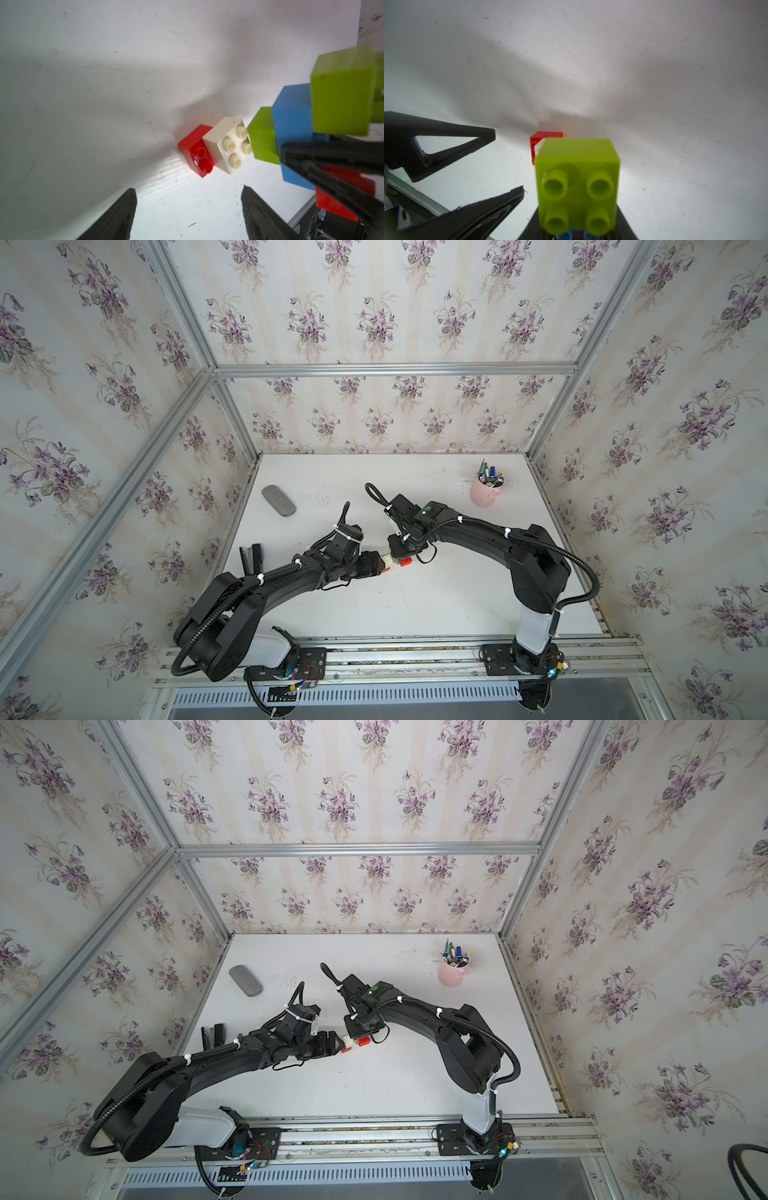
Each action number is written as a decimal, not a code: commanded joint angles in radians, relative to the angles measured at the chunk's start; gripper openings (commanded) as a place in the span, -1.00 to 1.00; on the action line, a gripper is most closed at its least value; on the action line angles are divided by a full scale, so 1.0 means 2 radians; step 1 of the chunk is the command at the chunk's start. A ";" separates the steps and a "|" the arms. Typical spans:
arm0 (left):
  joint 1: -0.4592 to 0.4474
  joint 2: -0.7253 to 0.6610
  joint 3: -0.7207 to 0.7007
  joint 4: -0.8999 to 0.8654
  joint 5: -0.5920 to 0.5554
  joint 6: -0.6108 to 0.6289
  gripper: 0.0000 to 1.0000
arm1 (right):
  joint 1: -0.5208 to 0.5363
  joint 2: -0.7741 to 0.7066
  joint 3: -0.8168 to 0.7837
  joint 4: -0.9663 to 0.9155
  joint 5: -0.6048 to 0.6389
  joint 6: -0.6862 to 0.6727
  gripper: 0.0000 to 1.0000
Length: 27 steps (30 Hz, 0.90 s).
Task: Assemble the letter y with lego
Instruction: Assemble the lego brick with the lego brick.
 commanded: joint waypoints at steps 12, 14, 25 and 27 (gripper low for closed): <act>0.002 0.032 0.002 0.016 -0.007 -0.003 0.60 | 0.001 -0.006 0.000 0.008 -0.003 0.003 -0.64; 0.003 0.033 -0.001 0.016 -0.008 -0.004 0.59 | 0.001 -0.007 0.000 0.010 -0.003 0.003 -0.64; 0.005 0.037 -0.011 0.006 -0.011 0.001 0.50 | 0.001 0.005 0.013 -0.004 -0.003 0.001 -0.64; 0.005 0.037 -0.012 0.004 -0.012 0.002 0.49 | 0.001 0.006 0.015 -0.005 -0.006 0.001 -0.64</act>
